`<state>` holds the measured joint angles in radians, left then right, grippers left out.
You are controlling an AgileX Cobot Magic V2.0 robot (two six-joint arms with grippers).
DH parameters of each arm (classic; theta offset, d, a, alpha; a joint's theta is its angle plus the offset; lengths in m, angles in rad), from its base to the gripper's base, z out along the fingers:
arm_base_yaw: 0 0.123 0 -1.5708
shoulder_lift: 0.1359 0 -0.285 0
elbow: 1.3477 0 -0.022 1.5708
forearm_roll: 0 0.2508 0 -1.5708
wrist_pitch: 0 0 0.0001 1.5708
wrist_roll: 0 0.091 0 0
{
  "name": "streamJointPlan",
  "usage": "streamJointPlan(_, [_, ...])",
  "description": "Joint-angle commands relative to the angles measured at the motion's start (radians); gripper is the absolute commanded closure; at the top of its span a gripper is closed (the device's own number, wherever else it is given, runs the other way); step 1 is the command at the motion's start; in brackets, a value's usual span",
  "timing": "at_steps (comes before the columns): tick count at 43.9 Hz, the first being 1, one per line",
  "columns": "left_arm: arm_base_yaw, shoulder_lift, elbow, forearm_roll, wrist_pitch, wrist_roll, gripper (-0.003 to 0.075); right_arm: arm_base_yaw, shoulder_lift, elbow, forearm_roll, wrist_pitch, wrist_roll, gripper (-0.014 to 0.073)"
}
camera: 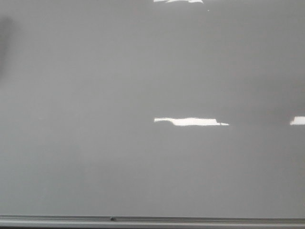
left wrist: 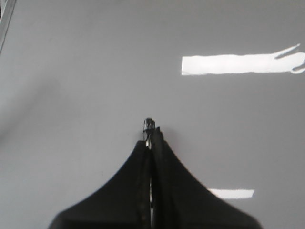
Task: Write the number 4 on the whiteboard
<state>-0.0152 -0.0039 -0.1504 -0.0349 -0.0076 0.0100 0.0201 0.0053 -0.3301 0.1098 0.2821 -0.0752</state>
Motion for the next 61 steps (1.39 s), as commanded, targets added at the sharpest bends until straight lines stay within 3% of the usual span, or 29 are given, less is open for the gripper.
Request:
streamJointPlan(1, [0.002,0.049,-0.133,-0.013,0.013,-0.010,0.0741,-0.004,0.081,-0.130,-0.008,0.019,0.001,0.0664])
streamJointPlan(14, [0.002,0.229,-0.403,-0.013,0.267,-0.004,0.0741,-0.004,0.304,-0.327,-0.011,0.148,0.001,0.0664])
streamJointPlan(28, [0.002,0.365,-0.394,-0.013,0.336,-0.002,0.0741,-0.004,0.439,-0.324,-0.011,0.197,0.001,0.0664])
streamJointPlan(48, [0.002,0.449,-0.394,-0.013,0.330,-0.002,0.0740,-0.004,0.570,-0.323,-0.011,0.200,-0.010,0.0652])
streamJointPlan(53, [0.002,0.457,-0.394,-0.011,0.332,0.004,0.0687,-0.004,0.572,-0.323,-0.011,0.201,-0.015,0.0510])
streamJointPlan(59, [0.002,0.475,-0.394,-0.009,0.332,0.015,0.0389,-0.004,0.572,-0.323,-0.011,0.206,-0.015,0.0188])
streamJointPlan(61, [0.002,0.483,-0.394,-0.009,0.330,0.032,0.0283,-0.004,0.572,-0.323,-0.011,0.207,-0.015,0.0117])
